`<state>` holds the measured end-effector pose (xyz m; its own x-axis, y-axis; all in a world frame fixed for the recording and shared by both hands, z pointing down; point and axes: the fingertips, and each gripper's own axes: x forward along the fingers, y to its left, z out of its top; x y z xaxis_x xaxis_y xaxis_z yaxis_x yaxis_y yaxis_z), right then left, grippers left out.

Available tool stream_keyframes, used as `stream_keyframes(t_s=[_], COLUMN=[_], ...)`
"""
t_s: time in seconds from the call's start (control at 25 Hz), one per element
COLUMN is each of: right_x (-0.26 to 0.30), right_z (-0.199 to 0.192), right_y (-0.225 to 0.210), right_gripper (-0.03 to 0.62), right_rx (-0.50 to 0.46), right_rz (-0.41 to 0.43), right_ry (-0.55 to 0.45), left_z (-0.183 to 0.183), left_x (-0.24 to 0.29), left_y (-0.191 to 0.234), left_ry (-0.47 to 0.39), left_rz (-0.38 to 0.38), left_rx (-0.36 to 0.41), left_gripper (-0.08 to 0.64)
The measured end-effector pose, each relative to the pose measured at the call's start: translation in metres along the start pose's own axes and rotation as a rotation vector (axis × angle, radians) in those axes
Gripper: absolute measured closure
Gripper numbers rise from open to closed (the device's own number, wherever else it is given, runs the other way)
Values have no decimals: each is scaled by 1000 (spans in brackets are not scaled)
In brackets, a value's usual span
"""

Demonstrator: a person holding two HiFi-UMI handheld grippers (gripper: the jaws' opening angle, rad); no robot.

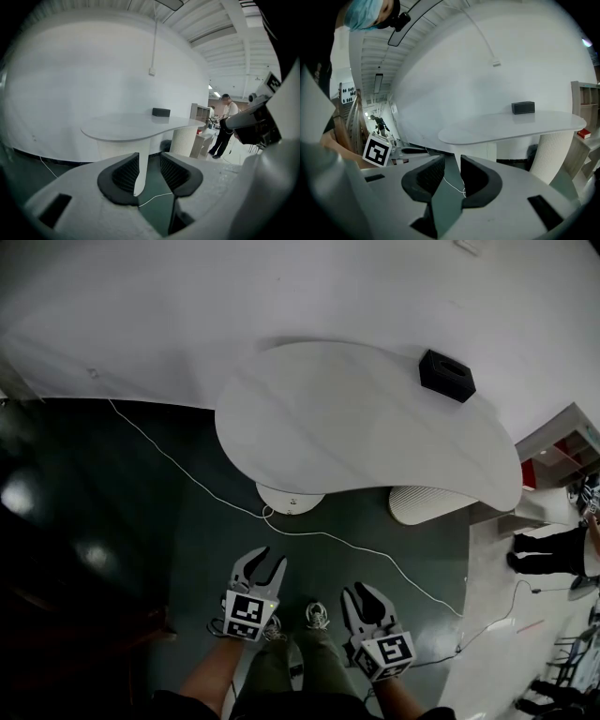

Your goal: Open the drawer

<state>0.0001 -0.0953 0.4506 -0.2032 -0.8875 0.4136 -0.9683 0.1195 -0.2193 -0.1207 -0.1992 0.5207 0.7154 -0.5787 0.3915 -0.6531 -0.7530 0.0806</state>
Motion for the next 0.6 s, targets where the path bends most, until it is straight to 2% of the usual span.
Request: stream_keyframes(t_s=[0.08, 0.24, 0.4, 0.6], right_x=[11, 31, 48, 62], right_z=[-8, -38, -54, -97], right_y=[-4, -16, -32, -48], right_gripper=[500, 500, 500, 502], right_rx=[10, -48, -29, -3], right_rz=[22, 79, 113, 157], right_ry=[5, 25, 49, 75], left_z=[-9, -29, -43, -65], left_x=[19, 52, 87, 128], left_y=[3, 9, 13, 17], left_ry=[5, 20, 40, 83], left_rz=[15, 49, 70, 76], left_rx=[-5, 5, 9, 27], left_gripper=[413, 413, 413, 413])
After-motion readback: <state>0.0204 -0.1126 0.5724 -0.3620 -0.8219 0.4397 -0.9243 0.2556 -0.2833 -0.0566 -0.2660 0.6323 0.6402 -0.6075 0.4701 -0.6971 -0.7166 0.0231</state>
